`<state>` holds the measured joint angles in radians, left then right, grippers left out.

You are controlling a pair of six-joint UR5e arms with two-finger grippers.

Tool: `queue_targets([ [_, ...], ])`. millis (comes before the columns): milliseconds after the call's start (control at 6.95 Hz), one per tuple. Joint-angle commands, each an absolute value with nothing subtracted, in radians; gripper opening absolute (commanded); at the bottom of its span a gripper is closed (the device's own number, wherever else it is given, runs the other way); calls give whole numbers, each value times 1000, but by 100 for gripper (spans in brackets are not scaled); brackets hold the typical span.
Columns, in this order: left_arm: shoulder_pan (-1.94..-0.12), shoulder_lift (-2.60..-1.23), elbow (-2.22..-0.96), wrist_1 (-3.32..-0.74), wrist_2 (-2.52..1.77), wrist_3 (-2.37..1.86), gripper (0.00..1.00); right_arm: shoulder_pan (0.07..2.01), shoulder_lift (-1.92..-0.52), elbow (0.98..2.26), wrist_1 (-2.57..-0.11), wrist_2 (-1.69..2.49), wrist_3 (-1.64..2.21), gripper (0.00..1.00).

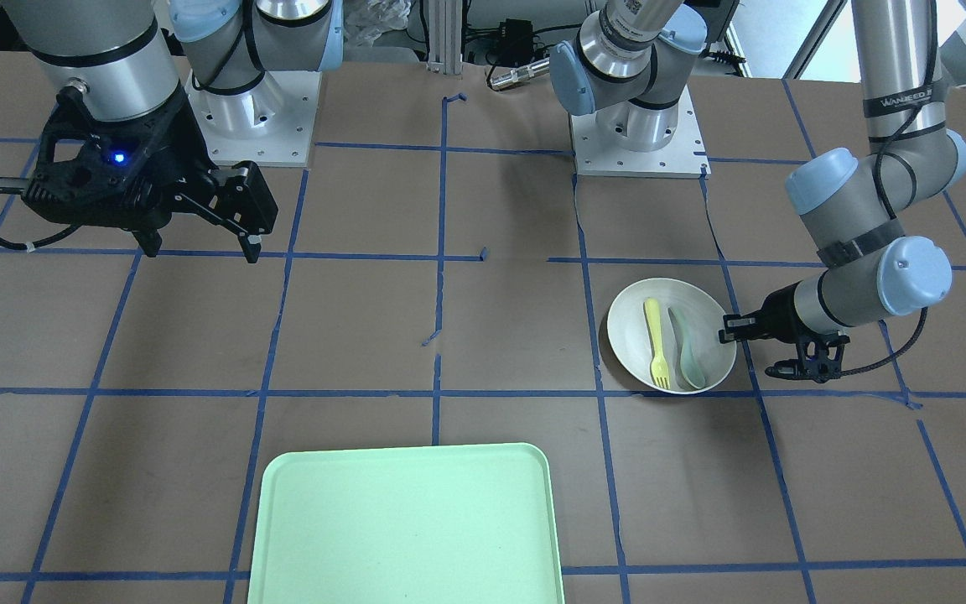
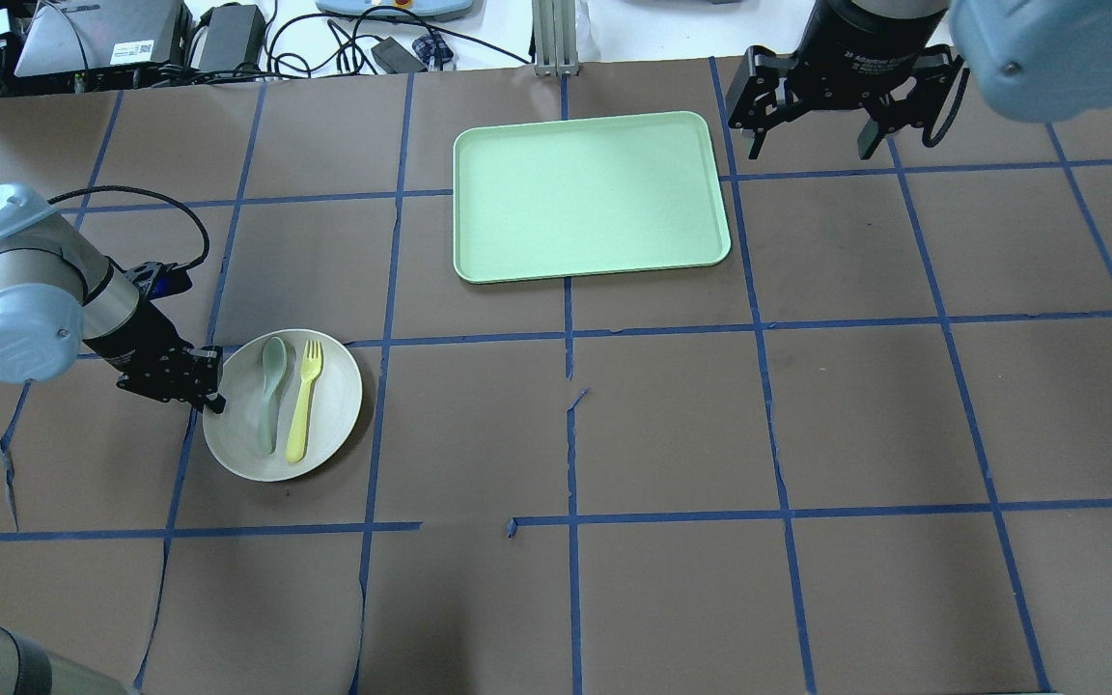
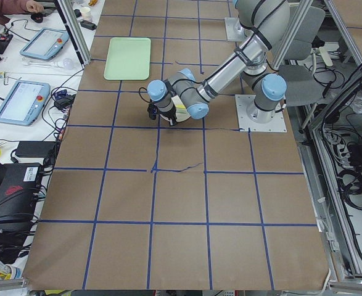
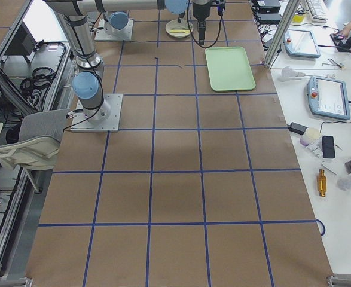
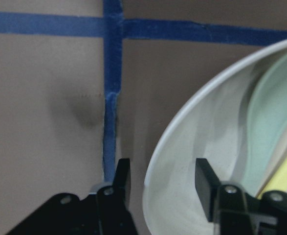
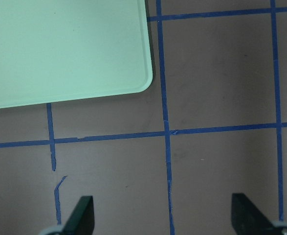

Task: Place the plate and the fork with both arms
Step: 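Close the left gripper on the white plate's rim and lift it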

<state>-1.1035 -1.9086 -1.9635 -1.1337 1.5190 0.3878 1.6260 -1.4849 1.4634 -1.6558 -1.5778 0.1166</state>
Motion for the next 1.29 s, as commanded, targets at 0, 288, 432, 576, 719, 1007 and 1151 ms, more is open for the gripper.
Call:
queue_targets([
  [0, -1101, -1904, -1956, -1137, 1517, 391, 0, 1626, -1485, 1463, -1657, -1577, 117, 100],
  [288, -1101, -1901, -1913, -1187, 1505, 385, 0, 1626, -1485, 1463, -1657, -1577, 117, 100],
  [432, -1100, -1913, -1842, -1269, 1474, 374, 0, 1626, -1485, 1463, -1657, -1577, 117, 100],
  [576, -1100, -1928, -1745, -1345, 1468, 371, 0, 1626, -1485, 1463, -1657, -1577, 117, 100],
  [719, -1100, -1937, -1670, -1406, 1425, 365, 0, 1626, -1485, 1463, -1657, -1577, 117, 100],
  [1007, -1103, -1979, -1550, -1425, 1404, 364, 0, 1626, -1485, 1463, -1657, -1578, 117, 100],
  [1151, -1112, -2023, -1489, -1425, 1331, 356, 0, 1626, -1485, 1463, -1655, -1578, 117, 100],
])
